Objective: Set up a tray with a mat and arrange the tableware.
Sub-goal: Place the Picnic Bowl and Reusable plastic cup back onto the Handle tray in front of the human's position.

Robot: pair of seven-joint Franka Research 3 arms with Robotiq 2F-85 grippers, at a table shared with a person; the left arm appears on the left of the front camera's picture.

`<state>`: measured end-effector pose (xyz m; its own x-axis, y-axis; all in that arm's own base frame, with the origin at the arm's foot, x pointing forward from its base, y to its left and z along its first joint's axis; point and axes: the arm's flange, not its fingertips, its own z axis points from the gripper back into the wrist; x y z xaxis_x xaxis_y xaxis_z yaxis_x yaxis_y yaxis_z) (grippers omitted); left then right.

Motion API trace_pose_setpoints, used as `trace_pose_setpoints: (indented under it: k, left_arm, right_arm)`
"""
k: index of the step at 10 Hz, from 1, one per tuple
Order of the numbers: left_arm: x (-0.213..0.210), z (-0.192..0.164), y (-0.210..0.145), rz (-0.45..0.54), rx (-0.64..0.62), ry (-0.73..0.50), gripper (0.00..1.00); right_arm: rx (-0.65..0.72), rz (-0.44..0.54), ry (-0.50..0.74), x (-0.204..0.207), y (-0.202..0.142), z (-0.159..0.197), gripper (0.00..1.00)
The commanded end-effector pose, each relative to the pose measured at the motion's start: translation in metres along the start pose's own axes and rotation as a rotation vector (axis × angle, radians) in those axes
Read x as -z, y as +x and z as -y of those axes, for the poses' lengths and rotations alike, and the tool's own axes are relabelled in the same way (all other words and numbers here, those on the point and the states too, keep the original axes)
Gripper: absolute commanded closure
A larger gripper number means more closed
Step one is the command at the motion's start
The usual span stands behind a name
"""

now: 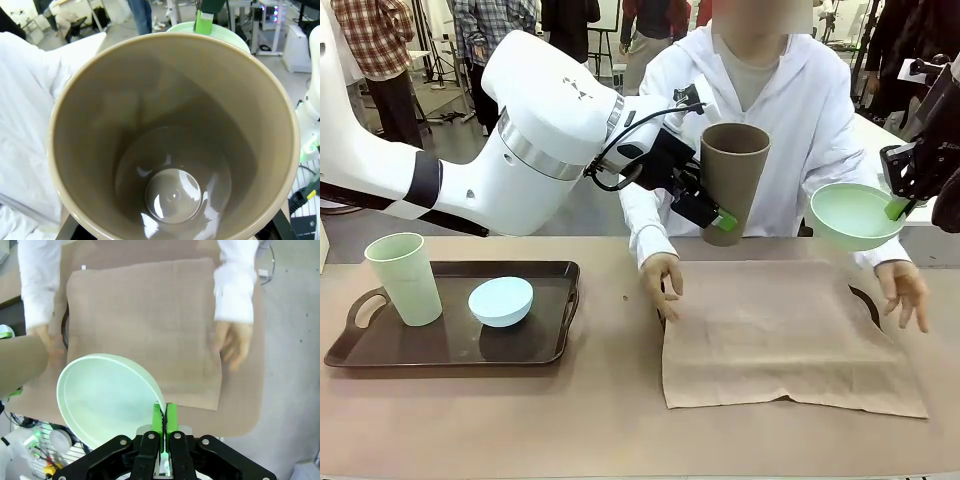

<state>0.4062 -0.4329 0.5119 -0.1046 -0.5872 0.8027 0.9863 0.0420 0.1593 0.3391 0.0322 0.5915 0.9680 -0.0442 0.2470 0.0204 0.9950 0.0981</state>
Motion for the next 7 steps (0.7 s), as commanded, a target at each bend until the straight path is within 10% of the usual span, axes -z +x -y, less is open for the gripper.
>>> trace_pose_setpoints:
  k: [1,7]
  left_arm:
    - [-0.0004,-0.0010,0.0018,0.005,0.013,-0.005,1.00]
    - [-0.0004,-0.0010,0.0018,0.005,0.013,-0.005,1.00]
  right_arm:
    - [-0.002,-0.001,-0.003,-0.0005,-0.0008,-0.0009,1.00]
    - [-0.002,-0.001,-0.003,-0.0005,-0.0008,-0.0009,1.00]
